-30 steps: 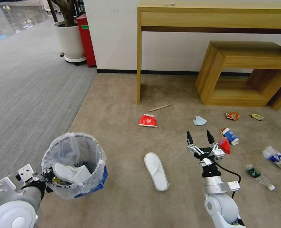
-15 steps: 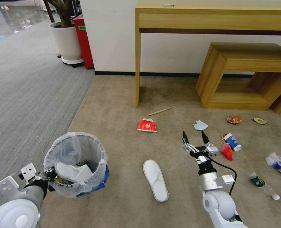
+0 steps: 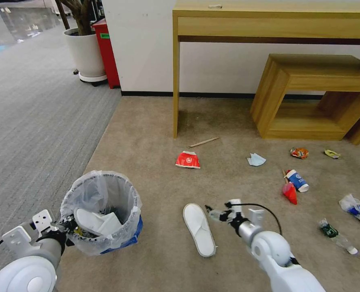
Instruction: Pick up the trash bin and place the garbage on the floor into it.
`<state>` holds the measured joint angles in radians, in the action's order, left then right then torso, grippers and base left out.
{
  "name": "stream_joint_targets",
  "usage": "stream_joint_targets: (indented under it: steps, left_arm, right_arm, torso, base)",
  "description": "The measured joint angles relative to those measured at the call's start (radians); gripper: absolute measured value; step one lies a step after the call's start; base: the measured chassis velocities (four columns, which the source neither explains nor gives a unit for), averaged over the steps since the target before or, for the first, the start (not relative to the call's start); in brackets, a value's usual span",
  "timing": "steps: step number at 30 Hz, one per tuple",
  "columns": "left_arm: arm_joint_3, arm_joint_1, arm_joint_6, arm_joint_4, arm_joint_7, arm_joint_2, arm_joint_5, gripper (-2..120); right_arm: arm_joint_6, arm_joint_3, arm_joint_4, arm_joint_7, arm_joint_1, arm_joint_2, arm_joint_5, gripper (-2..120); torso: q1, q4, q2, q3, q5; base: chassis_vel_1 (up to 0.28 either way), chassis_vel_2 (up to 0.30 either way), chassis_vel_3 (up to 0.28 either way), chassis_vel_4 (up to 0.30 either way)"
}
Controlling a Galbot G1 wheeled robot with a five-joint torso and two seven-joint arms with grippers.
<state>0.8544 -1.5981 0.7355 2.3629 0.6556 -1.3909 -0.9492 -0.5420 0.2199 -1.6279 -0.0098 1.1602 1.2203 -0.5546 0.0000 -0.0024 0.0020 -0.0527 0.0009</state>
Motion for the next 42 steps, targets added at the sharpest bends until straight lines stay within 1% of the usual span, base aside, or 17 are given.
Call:
stream_joint_targets:
  steps: [1, 4, 9, 12, 13, 16, 17, 21, 22, 25, 26, 29, 30, 33, 34, 38, 42]
  left_arm:
    - [0.000, 0.000, 0.000, 0.000, 0.000, 0.000, 0.000, 1]
    - [0.000, -0.005, 0.000, 0.004, 0.000, -0.004, 0.005, 1]
    - [0.000, -0.009, 0.000, 0.006, 0.001, -0.006, 0.010, 1]
    - [-0.002, -0.013, 0.000, 0.007, 0.001, -0.008, 0.017, 1]
    - [-0.002, -0.013, 0.000, 0.007, 0.001, -0.008, 0.017, 1]
    - [-0.010, -0.014, 0.000, 0.009, 0.001, -0.010, 0.025, 1]
    - [-0.010, -0.014, 0.000, 0.009, 0.001, -0.010, 0.025, 1]
    - [-0.025, -0.015, 0.000, 0.012, 0.001, -0.012, 0.040, 1]
    - [-0.025, -0.015, 0.000, 0.012, 0.001, -0.012, 0.040, 1]
    - [-0.029, -0.016, 0.000, 0.012, 0.001, -0.013, 0.044, 1]
    - [-0.029, -0.016, 0.000, 0.012, 0.001, -0.013, 0.044, 1]
    - [-0.030, -0.018, 0.000, 0.012, 0.001, -0.013, 0.045, 1]
    - [-0.030, -0.018, 0.000, 0.012, 0.001, -0.013, 0.045, 1]
    - [-0.030, -0.018, 0.000, 0.011, 0.001, -0.012, 0.045, 1]
    - [-0.030, -0.018, 0.000, 0.011, 0.001, -0.012, 0.045, 1]
    - [-0.030, -0.017, 0.000, 0.011, 0.001, -0.012, 0.045, 1]
    - [-0.031, -0.017, 0.000, 0.011, 0.001, -0.011, 0.045, 1]
  right_arm:
    - [0.000, 0.000, 0.000, 0.000, 0.000, 0.000, 0.000, 100]
    - [-0.001, -0.046, 0.113, 0.000, -0.064, 0.029, 0.021, 100]
    - [0.002, -0.062, 0.185, -0.007, -0.094, 0.053, 0.040, 99]
    - [0.009, -0.069, 0.228, -0.015, -0.107, 0.069, 0.058, 88]
    - [0.009, -0.069, 0.228, -0.015, -0.107, 0.069, 0.058, 88]
    - [0.021, -0.071, 0.257, -0.025, -0.115, 0.083, 0.070, 75]
    - [0.021, -0.071, 0.257, -0.025, -0.115, 0.083, 0.070, 75]
    - [0.041, -0.069, 0.290, -0.043, -0.118, 0.097, 0.092, 54]
    - [0.041, -0.069, 0.290, -0.043, -0.118, 0.097, 0.092, 54]
    - [0.063, -0.051, 0.320, -0.058, -0.120, 0.107, 0.123, 40]
    - [0.063, -0.051, 0.320, -0.058, -0.120, 0.107, 0.123, 40]
    - [0.088, -0.040, 0.342, -0.069, -0.123, 0.113, 0.145, 25]
    - [0.088, -0.040, 0.342, -0.069, -0.123, 0.113, 0.145, 25]
    - [0.097, -0.034, 0.349, -0.071, -0.123, 0.117, 0.157, 12]
    - [0.097, -0.034, 0.349, -0.071, -0.123, 0.117, 0.157, 12]
    - [0.103, -0.031, 0.355, -0.071, -0.123, 0.119, 0.163, 0]
    - [0.109, -0.029, 0.357, -0.071, -0.123, 0.120, 0.169, 0]
  torso:
    - [0.000, 0.0000, 0.000, 0.000, 0.0000]
    - [0.000, 0.0002, 0.000, 0.000, -0.0002]
    - [0.000, 0.0000, 0.000, 0.000, -0.0002]
    - [0.000, -0.0001, 0.000, 0.000, -0.0002]
    - [0.000, -0.0001, 0.000, 0.000, -0.0002]
    - [0.000, 0.0000, 0.000, 0.000, -0.0002]
    - [0.000, 0.0000, 0.000, 0.000, -0.0002]
    - [0.000, -0.0001, 0.000, 0.000, -0.0002]
    - [0.000, -0.0001, 0.000, 0.000, -0.0002]
    - [0.000, -0.0001, 0.000, 0.000, -0.0002]
    - [0.000, -0.0001, 0.000, 0.000, -0.0002]
    - [0.000, -0.0001, 0.000, 0.000, -0.0002]
    - [0.000, -0.0001, 0.000, 0.000, -0.0002]
    - [0.000, 0.0000, 0.000, 0.000, -0.0002]
    - [0.000, 0.0000, 0.000, 0.000, -0.0002]
    - [0.000, 0.0000, 0.000, 0.000, -0.0002]
    - [0.000, 0.0000, 0.000, 0.000, -0.0001]
  base:
    - [0.000, 0.000, 0.000, 0.000]
    - [0.000, 0.000, 0.000, 0.000]
    - [0.000, 0.000, 0.000, 0.000]
    - [0.000, 0.000, 0.000, 0.000]
    - [0.000, 0.000, 0.000, 0.000]
    - [0.000, 0.000, 0.000, 0.000]
    - [0.000, 0.000, 0.000, 0.000]
    - [0.000, 0.000, 0.000, 0.000]
    - [0.000, 0.000, 0.000, 0.000]
    - [0.000, 0.000, 0.000, 0.000]
    - [0.000, 0.000, 0.000, 0.000]
    - [0.000, 0.000, 0.000, 0.000]
    - [0.000, 0.000, 0.000, 0.000]
    - [0.000, 0.000, 0.000, 0.000]
    - [0.000, 0.000, 0.000, 0.000]
    - [0.000, 0.000, 0.000, 0.000]
    - [0.000, 0.000, 0.000, 0.000]
